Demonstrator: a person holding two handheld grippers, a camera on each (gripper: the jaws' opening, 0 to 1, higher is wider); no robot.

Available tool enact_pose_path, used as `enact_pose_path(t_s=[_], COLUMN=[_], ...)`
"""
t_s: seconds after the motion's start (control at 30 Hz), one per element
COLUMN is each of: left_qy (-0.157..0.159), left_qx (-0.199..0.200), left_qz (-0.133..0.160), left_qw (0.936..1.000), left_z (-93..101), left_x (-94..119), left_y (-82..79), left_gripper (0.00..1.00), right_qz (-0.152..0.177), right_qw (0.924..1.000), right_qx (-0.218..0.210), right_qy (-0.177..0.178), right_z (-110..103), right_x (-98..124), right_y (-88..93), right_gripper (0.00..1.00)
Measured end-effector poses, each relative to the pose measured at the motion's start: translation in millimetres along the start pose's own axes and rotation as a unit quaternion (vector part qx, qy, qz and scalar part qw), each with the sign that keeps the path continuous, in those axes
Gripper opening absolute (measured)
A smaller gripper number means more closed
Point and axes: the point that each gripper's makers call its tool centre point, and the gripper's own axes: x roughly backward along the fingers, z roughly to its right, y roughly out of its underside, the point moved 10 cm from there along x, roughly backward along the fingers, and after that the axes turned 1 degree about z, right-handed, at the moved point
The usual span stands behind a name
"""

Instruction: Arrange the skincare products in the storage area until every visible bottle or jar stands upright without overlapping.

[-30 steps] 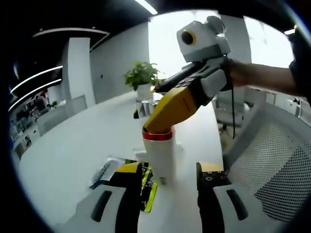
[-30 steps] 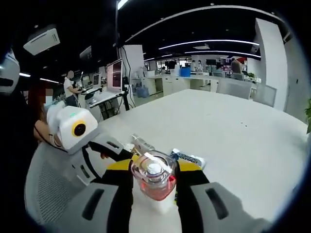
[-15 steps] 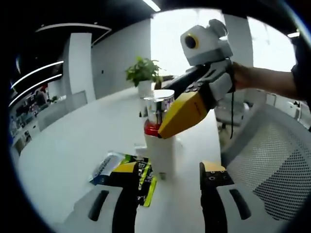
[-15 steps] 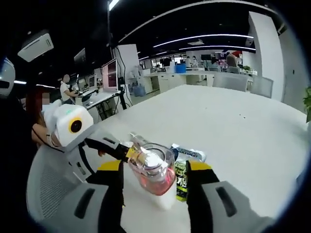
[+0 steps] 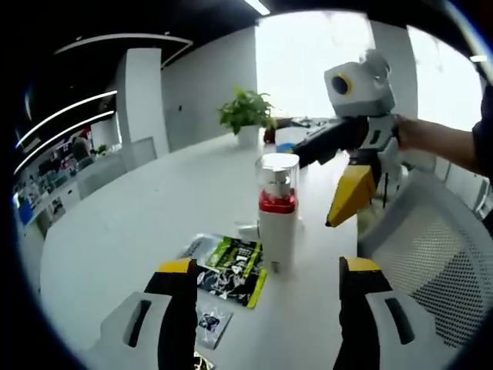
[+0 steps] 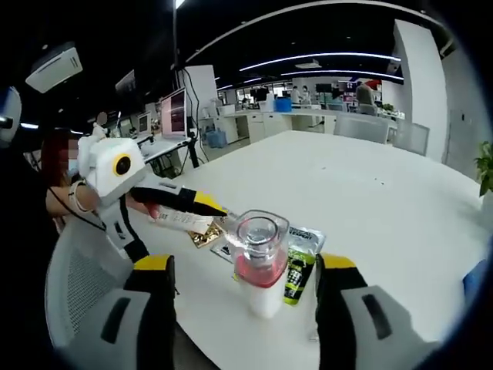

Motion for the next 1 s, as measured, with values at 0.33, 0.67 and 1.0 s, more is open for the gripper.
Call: enact_pose_path(t_s=[0.33, 0.67, 1.0], left_qy=[-0.017, -0.033, -0.080], left_qx=[-0.017, 0.002, 0.004], left_qz=[-0.029, -0.036, -0.057], left_qw=[0.9993, 0.9988, 0.9951], left_z=[2.3, -4.7, -31.3], left_x=[22, 49, 80], left_y=[2.7, 12.0, 23.2], left_gripper=[0.94, 0.97, 0.97], right_qz=[-0.013, -0.022, -0.045], right_qw=[0.9998, 0.9990, 0.9973], right_qx=[0.016, 0.035, 0.050], right_qy=[0.006, 0.015, 0.030], right_z=[-9, -15, -16], right_x=[5, 7, 7], right_y=[5.2, 9.1, 19.0], right_gripper=[0.86, 0.95, 0.99])
